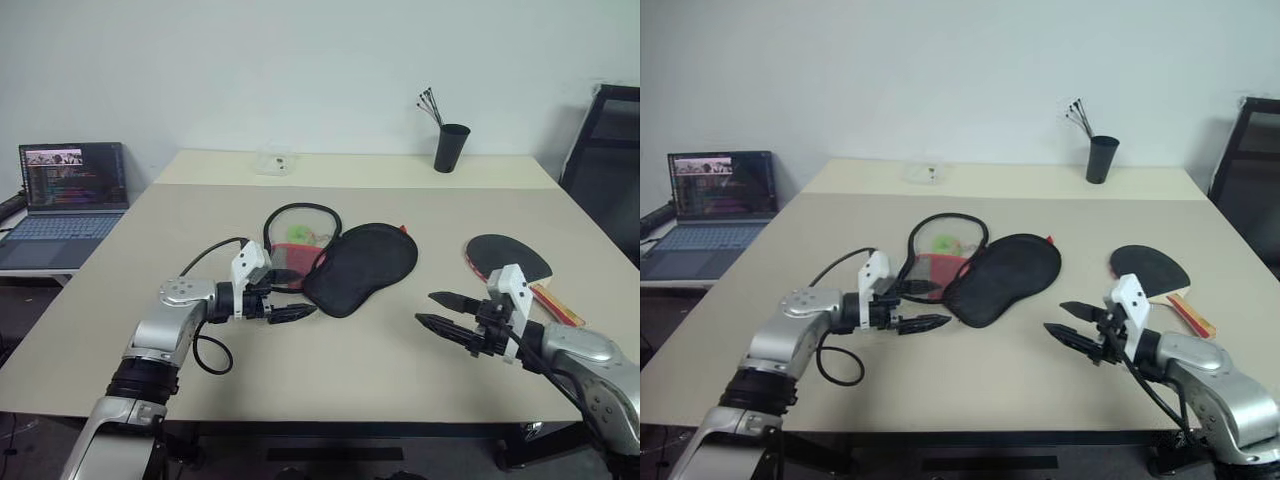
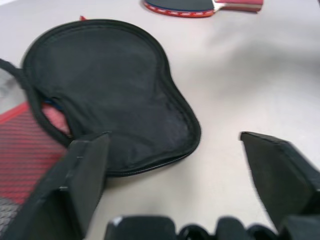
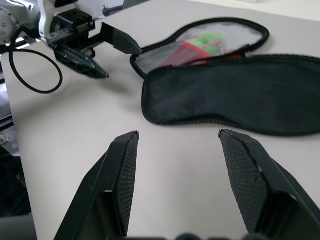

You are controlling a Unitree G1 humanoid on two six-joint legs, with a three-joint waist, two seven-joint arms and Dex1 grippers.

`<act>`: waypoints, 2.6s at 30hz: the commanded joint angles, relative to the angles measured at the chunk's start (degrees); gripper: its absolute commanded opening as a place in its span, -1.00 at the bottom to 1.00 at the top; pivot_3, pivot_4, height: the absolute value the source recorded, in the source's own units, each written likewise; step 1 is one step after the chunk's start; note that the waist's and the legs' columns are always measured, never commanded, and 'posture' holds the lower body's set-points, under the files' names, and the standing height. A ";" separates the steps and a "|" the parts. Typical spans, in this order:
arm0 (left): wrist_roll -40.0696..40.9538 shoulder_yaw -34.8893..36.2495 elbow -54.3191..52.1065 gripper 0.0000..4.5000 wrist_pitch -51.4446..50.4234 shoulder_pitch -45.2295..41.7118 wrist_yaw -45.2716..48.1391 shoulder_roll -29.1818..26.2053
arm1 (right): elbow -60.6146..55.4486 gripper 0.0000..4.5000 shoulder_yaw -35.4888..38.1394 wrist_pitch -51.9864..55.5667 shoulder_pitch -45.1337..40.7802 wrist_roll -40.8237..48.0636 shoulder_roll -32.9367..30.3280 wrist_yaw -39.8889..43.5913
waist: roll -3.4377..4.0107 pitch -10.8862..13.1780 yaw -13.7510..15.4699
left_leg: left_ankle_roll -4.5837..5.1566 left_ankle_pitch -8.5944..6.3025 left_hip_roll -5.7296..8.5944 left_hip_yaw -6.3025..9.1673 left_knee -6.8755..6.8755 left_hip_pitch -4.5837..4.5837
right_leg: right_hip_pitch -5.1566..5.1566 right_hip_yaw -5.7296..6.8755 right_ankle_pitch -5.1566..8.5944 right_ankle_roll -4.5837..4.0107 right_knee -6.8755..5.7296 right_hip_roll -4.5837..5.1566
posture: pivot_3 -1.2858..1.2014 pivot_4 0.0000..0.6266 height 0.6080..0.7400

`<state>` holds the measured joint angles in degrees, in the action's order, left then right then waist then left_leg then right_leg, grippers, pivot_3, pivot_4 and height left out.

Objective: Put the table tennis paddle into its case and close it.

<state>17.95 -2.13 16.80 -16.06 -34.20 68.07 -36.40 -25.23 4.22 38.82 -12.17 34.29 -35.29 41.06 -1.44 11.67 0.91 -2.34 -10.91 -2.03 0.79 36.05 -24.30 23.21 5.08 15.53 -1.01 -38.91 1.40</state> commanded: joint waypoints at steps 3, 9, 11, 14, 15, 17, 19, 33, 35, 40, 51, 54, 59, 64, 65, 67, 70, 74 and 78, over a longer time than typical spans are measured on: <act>0.62 4.16 -0.11 0.98 2.47 -0.26 0.93 -3.58 | 4.22 0.27 -3.03 10.10 -7.76 -0.32 5.62 -9.52 | 0.00 0.00 -0.15 | -0.01 0.00 -0.13 -0.03 0.02 0.02 | 0.00 -0.01 -0.01 -0.01 -0.04 -0.08 | 0.03 -0.52 1.00; 0.00 4.46 2.14 0.98 4.55 -0.65 4.03 -7.61 | 11.50 0.27 -7.32 17.74 -15.82 -3.01 12.95 -15.88 | 0.00 0.00 -0.47 | -0.01 0.00 -0.50 -0.04 -0.02 0.05 | 0.05 0.01 -0.02 -0.05 -0.05 -0.26 | 0.03 -0.52 1.00; 0.02 4.43 1.99 0.98 4.87 -0.55 4.40 -7.94 | 14.44 0.27 -8.30 18.34 -17.36 -4.36 14.85 -17.58 | 0.00 0.00 -0.44 | -0.01 0.00 -0.53 -0.03 -0.02 0.05 | 0.06 0.03 -0.02 -0.07 -0.06 -0.29 | 0.03 -0.52 1.00; 0.11 4.38 1.45 0.98 4.96 -0.47 4.49 -8.00 | 19.11 0.27 -9.92 18.24 -19.51 -6.47 18.60 -19.56 | 0.00 0.00 -0.55 | -0.01 0.00 -0.54 -0.06 -0.01 0.05 | 0.06 -0.01 -0.04 -0.10 -0.07 -0.29 | 0.03 -0.52 1.00; 0.09 4.34 1.35 0.98 4.99 -0.50 4.44 -7.99 | 20.74 0.27 -10.44 17.86 -20.09 -7.36 19.63 -20.05 | 0.00 0.00 -0.65 | -0.01 0.00 -0.54 -0.09 -0.01 0.05 | 0.08 -0.04 -0.04 -0.11 -0.08 -0.29 | 0.03 -0.52 1.00; 0.13 4.25 1.09 0.98 4.85 -0.55 4.34 -7.93 | 23.50 0.27 -11.53 16.77 -21.12 -9.26 20.92 -20.53 | 0.00 0.00 -0.72 | -0.01 0.00 -0.56 -0.10 -0.02 0.06 | 0.09 -0.05 -0.04 -0.11 -0.08 -0.30 | 0.03 -0.52 1.00; 0.18 4.20 0.84 0.98 4.69 -0.61 4.26 -7.90 | 25.59 0.27 -11.77 15.91 -22.05 -10.32 22.30 -20.72 | 0.00 -0.01 -0.82 | -0.01 0.00 -0.57 -0.10 -0.03 0.05 | 0.11 -0.06 -0.04 -0.11 -0.08 -0.32 | 0.03 -0.52 1.00; 0.25 4.41 -0.86 0.98 4.12 -0.06 3.38 -7.93 | 32.74 0.27 -11.53 13.24 -26.52 -12.96 31.80 -20.96 | -0.01 -0.01 -1.03 | -0.01 0.00 -0.67 -0.33 -0.08 0.19 | 0.13 -0.33 -0.07 -0.15 -0.14 -0.37 | 0.03 -0.52 1.00; 0.33 4.37 -1.37 0.98 3.96 0.25 3.27 -7.90 | 33.68 0.27 -11.44 12.75 -26.84 -13.44 32.28 -21.11 | -0.01 -0.01 -1.04 | 0.00 0.00 -0.67 -0.44 -0.08 0.24 | 0.13 -0.45 -0.09 -0.15 -0.14 -0.37 | 0.03 -0.52 1.00; 0.42 4.24 -2.55 1.00 3.70 0.89 3.02 -7.74 | 35.93 -0.28 -10.02 12.16 -27.51 -13.90 33.66 -22.67 | -0.02 -0.02 -1.05 | 0.01 -0.01 -0.71 -0.78 -0.13 0.44 | 0.14 -0.75 -0.13 -0.18 -0.18 -0.37 | 0.03 -0.52 1.00; 2.01 4.59 -7.25 1.00 1.26 2.27 1.39 -6.67 | 33.69 -0.99 -3.76 20.03 -26.07 -10.44 29.67 -21.36 | -0.04 -0.03 -0.85 | 0.02 -0.02 -0.69 -0.98 -0.16 0.41 | 0.25 -0.96 -0.17 -0.13 -0.17 -0.36 | 0.03 -0.52 1.00; 1.92 4.20 -8.59 1.00 0.96 2.27 1.15 -6.35 | 33.06 -0.99 -3.88 23.09 -26.22 -9.51 24.02 -17.95 | -0.04 -0.03 -0.82 | 0.02 -0.03 -0.68 -1.01 -0.15 0.38 | 0.25 -1.00 -0.18 -0.11 -0.15 -0.36 | 0.03 -0.52 1.00; 1.99 3.37 -9.88 1.00 0.76 2.30 1.01 -5.81 | 35.24 -0.99 -5.22 25.45 -28.35 -9.25 13.79 -11.15 | -0.05 -0.03 -0.70 | 0.06 -0.05 -0.61 -1.16 -0.13 0.36 | 0.25 -1.15 -0.24 -0.01 -0.07 -0.27 | 0.03 -0.52 1.00; 1.43 2.47 -9.62 1.00 1.19 1.70 1.27 -5.13 | 39.34 -0.99 -9.20 23.72 -31.47 -11.17 6.04 -4.23 | -0.05 -0.03 -0.92 | 0.09 -0.07 -0.55 -1.27 -0.12 0.38 | 0.30 -1.20 -0.26 0.03 -0.06 -0.35 | 0.03 -0.52 1.00; 1.16 2.24 -9.44 1.00 1.43 1.49 1.34 -4.97 | 40.40 -0.99 -9.96 23.11 -32.12 -11.80 4.90 -2.91 | -0.06 -0.03 -0.94 | 0.09 -0.07 -0.54 -1.27 -0.13 0.38 | 0.31 -1.21 -0.26 0.03 -0.06 -0.36 | 0.03 -0.52 1.00; 0.84 1.94 -9.14 1.00 1.69 1.12 1.44 -4.67 | 42.58 -0.99 -11.40 21.73 -33.33 -13.09 3.14 -0.68 | -0.06 -0.03 -0.96 | 0.10 -0.07 -0.58 -1.26 -0.13 0.38 | 0.34 -1.20 -0.26 0.03 -0.06 -0.38 | 0.03 -0.52 1.00; 0.69 1.35 -8.95 1.00 1.81 0.65 1.25 -4.09 | 46.88 -0.99 -14.46 17.94 -35.47 -16.21 0.51 3.16 | -0.06 -0.02 -0.96 | 0.10 -0.08 -0.61 -1.26 -0.15 0.37 | 0.37 -1.20 -0.26 0.02 -0.06 -0.45 | 0.03 -0.52 1.00; 0.53 0.95 -8.82 1.00 2.09 0.50 1.08 -3.71 | 52.43 -0.99 -16.41 13.76 -38.61 -19.10 -0.13 6.17 | -0.07 -0.02 -0.97 | 0.10 -0.08 -0.57 -1.33 -0.12 0.37 | 0.37 -1.27 -0.27 0.03 -0.06 -0.53 | 0.03 -0.52 1.00; 0.41 0.78 -8.73 1.00 2.28 0.37 0.94 -3.58 | 57.14 -0.99 -16.43 10.50 -41.16 -21.39 0.84 6.93 | -0.08 -0.01 -0.96 | 0.10 -0.08 -0.58 -1.35 -0.11 0.37 | 0.37 -1.27 -0.27 0.04 -0.06 -0.53 | 0.03 -0.52 1.00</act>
<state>18.01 -1.97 8.94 -14.57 -32.44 69.27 -39.99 30.81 -12.64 51.38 -51.42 14.43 -34.22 47.69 -1.52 11.66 -0.05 -2.24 -10.99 -2.61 -0.56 35.93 -23.93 23.59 3.81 15.26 -0.97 -38.96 0.87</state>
